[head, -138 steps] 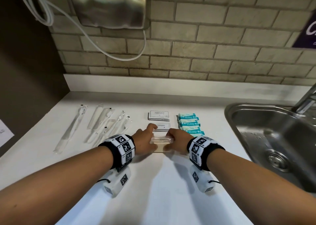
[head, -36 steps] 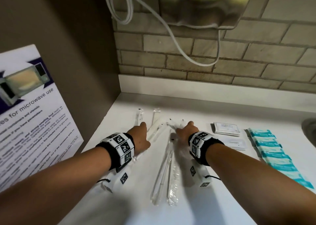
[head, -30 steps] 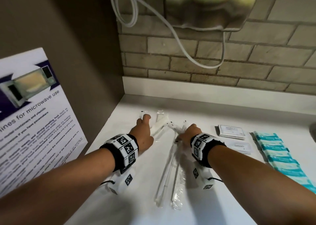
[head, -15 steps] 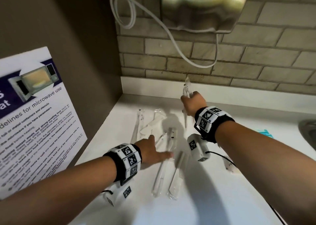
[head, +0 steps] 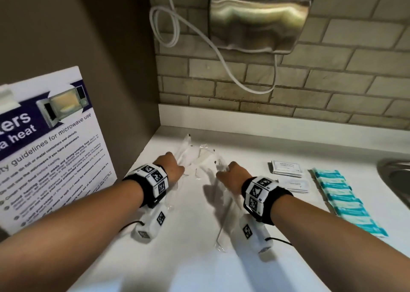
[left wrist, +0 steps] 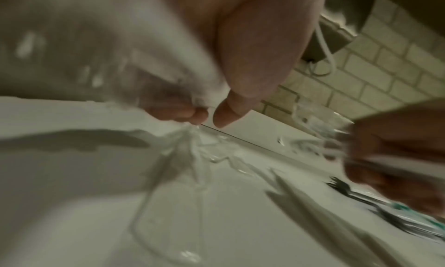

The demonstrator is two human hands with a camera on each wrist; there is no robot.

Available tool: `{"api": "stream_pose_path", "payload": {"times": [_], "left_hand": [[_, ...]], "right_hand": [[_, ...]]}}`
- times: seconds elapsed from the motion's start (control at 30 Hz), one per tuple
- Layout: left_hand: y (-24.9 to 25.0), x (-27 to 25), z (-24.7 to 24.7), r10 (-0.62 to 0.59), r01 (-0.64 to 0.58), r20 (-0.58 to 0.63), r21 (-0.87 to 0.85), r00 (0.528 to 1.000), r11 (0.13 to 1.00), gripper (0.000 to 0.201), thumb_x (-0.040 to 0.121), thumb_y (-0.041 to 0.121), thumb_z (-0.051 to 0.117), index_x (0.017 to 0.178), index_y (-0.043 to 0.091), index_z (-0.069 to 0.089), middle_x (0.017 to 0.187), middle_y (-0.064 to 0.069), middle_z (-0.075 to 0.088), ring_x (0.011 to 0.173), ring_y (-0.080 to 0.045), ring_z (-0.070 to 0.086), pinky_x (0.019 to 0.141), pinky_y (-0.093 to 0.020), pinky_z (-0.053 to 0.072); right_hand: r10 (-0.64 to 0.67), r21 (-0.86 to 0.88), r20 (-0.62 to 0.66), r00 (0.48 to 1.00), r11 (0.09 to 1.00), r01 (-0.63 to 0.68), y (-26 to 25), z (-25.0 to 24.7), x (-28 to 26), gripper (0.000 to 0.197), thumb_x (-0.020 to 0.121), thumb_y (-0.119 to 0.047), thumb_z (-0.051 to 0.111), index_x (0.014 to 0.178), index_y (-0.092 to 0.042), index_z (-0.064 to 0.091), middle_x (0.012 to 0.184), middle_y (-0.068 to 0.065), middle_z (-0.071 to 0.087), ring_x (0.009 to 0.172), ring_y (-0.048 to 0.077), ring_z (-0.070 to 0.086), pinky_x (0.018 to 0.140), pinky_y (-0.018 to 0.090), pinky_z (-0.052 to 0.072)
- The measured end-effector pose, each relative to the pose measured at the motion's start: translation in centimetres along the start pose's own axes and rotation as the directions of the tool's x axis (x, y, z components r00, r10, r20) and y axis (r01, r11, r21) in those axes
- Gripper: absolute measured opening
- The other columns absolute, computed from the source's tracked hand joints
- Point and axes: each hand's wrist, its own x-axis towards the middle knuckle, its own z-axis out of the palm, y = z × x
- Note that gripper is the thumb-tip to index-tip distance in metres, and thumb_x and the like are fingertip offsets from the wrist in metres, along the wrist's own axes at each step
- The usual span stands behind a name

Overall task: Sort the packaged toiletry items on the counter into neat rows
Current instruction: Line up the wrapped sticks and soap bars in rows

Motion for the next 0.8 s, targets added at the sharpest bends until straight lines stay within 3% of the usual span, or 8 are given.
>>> {"api": "stream_pose_path", "payload": {"times": [0.13, 0.23, 0.33, 0.4, 0.47, 0.53, 0.6, 0.8], "left_hand": [[-1.6, 0.6, 0.4, -0.068, 0.068, 0.025, 0.001, 0.997, 0.998, 0.077, 0.072, 0.056, 0.072, 0.124, 0.005, 0.046, 0.125, -0.015, 0.057, 0.111, -0.033, 0.059, 0.084, -0.032, 0.048], [-1.7, 0.3, 1.4, -0.082, 0.078, 0.074, 0.065, 0.994, 0.995, 0.082, 0.065, 0.056, 0.077, 0.122, 0.006, 0.046, 0.123, -0.013, 0.058, 0.111, -0.031, 0.059, 0.086, -0.032, 0.049], [-1.2, 0.1, 1.2, -0.078, 0.070, 0.096, 0.086, 0.992, 0.994, 0.060, 0.065, 0.048, 0.078, 0.104, 0.010, 0.053, 0.112, -0.011, 0.063, 0.101, -0.030, 0.063, 0.083, -0.032, 0.052], [-1.2, 0.5, 0.7, -0.086, 0.072, 0.113, 0.118, 0.990, 0.990, 0.038, 0.064, 0.039, 0.078, 0.079, 0.016, 0.052, 0.100, -0.008, 0.066, 0.089, -0.029, 0.065, 0.078, -0.030, 0.052], [-1.4, 1.1, 0.5, -0.098, 0.082, 0.112, 0.139, 0.989, 0.987, 0.033, 0.057, 0.032, 0.076, 0.073, 0.016, 0.052, 0.091, -0.008, 0.067, 0.081, -0.030, 0.065, 0.075, -0.031, 0.054], [-1.2, 0.7, 0.0, -0.102, 0.096, 0.082, 0.079, 0.991, 0.992, 0.031, 0.054, 0.027, 0.073, 0.076, 0.014, 0.055, 0.084, -0.009, 0.067, 0.075, -0.029, 0.064, 0.068, -0.029, 0.053], [-1.0, 0.0, -0.1, -0.076, 0.076, 0.078, 0.002, 0.994, 0.997, 0.027, 0.066, 0.019, 0.071, 0.083, 0.008, 0.054, 0.083, -0.007, 0.062, 0.077, -0.027, 0.060, 0.057, -0.024, 0.044], [-1.5, 0.3, -0.3, 0.001, 0.004, 0.041, -0.132, 0.999, 0.991, 0.050, 0.081, 0.028, 0.072, 0.116, 0.004, 0.046, 0.112, -0.011, 0.057, 0.103, -0.029, 0.057, 0.076, -0.031, 0.041]], "right_hand": [[0.017, -0.133, 0.044, 0.999, 0.991, -0.011, 0.6, 0.3, -1.5, 0.064, 0.082, -0.033, 0.069, 0.131, -0.005, 0.038, 0.125, 0.012, 0.057, 0.109, 0.028, 0.058, 0.076, 0.030, 0.042], [0.077, -0.192, 0.015, 0.997, 0.979, -0.073, 1.2, 0.0, -1.9, 0.066, 0.078, -0.024, 0.075, 0.130, -0.002, 0.040, 0.125, 0.012, 0.057, 0.110, 0.028, 0.059, 0.069, 0.028, 0.043], [0.122, -0.289, -0.016, 0.992, 0.949, -0.122, 2.1, -0.1, -2.1, 0.035, 0.086, -0.019, 0.064, 0.115, -0.002, 0.057, 0.110, 0.013, 0.066, 0.099, 0.027, 0.065, 0.062, 0.026, 0.045], [0.159, -0.327, -0.043, 0.986, 0.931, -0.165, 2.7, 0.1, -2.1, 0.028, 0.090, -0.018, 0.059, 0.113, -0.002, 0.061, 0.113, 0.012, 0.068, 0.105, 0.027, 0.066, 0.070, 0.025, 0.048], [0.194, -0.364, -0.076, 0.978, 0.908, -0.208, 3.1, 0.4, -2.3, 0.030, 0.094, -0.019, 0.055, 0.119, -0.003, 0.060, 0.120, 0.011, 0.066, 0.111, 0.025, 0.065, 0.082, 0.026, 0.050], [0.214, -0.397, -0.092, 0.972, 0.888, -0.233, 3.3, 0.8, -2.1, 0.032, 0.096, -0.021, 0.052, 0.122, -0.004, 0.058, 0.123, 0.009, 0.065, 0.114, 0.023, 0.064, 0.090, 0.025, 0.050], [0.208, -0.410, -0.085, 0.974, 0.884, -0.225, 3.3, 1.1, -1.9, 0.034, 0.096, -0.023, 0.052, 0.122, -0.003, 0.057, 0.124, 0.009, 0.064, 0.116, 0.024, 0.063, 0.091, 0.026, 0.050], [0.175, -0.385, -0.044, 0.984, 0.906, -0.178, 2.1, 1.5, 0.7, 0.034, 0.097, -0.019, 0.047, 0.125, -0.002, 0.054, 0.130, 0.013, 0.058, 0.122, 0.028, 0.057, 0.097, 0.030, 0.046]]}}
